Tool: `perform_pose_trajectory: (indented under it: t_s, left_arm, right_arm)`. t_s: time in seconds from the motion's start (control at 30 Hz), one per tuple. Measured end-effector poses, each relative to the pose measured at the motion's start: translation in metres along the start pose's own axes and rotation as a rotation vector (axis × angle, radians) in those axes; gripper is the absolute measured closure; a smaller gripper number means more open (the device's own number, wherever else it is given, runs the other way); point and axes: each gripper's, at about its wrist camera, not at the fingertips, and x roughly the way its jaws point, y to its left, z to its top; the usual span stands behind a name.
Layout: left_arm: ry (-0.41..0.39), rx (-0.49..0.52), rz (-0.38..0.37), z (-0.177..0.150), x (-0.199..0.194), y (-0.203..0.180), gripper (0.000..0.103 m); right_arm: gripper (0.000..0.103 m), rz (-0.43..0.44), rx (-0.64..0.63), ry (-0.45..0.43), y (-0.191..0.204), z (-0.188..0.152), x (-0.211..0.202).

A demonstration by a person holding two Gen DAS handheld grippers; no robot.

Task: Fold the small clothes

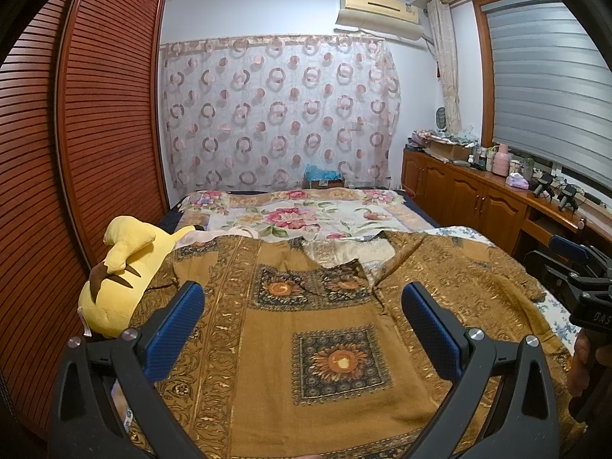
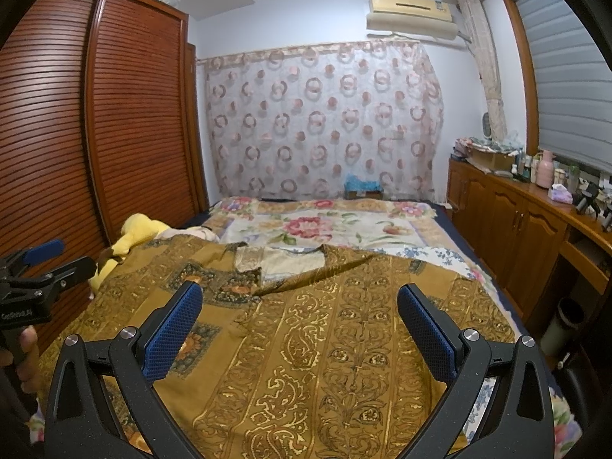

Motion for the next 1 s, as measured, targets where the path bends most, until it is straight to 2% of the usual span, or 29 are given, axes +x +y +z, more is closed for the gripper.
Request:
perform_pose_trajectory:
  t_s: [0.2, 0.6, 0.87, 1.0]
  left_arm:
    - [0.037, -0.016, 0.037, 0.0, 0.006, 0.028, 0.0]
    - [0.104, -0.052, 0.108, -0.029, 0.03, 0.065, 0.0]
    - [0.147, -0.073, 0.1, -0.041, 0.04, 0.09, 0.0]
    - [0.194, -0.067, 0.1, -0.045, 0.049, 0.114, 0.0]
  right_arm:
    - [0.0, 0.046, -0.032, 0.044, 0.015, -0.005, 0.015]
    - [0.0, 0.093, -0.058, 0.093, 0.028, -0.015, 0.031]
    - [0.0, 0.111, -0.088, 0.14, 0.037, -0.022, 0.048]
    - [0.0, 0.144, -0.111, 0.161, 0.047, -0.023, 0.061]
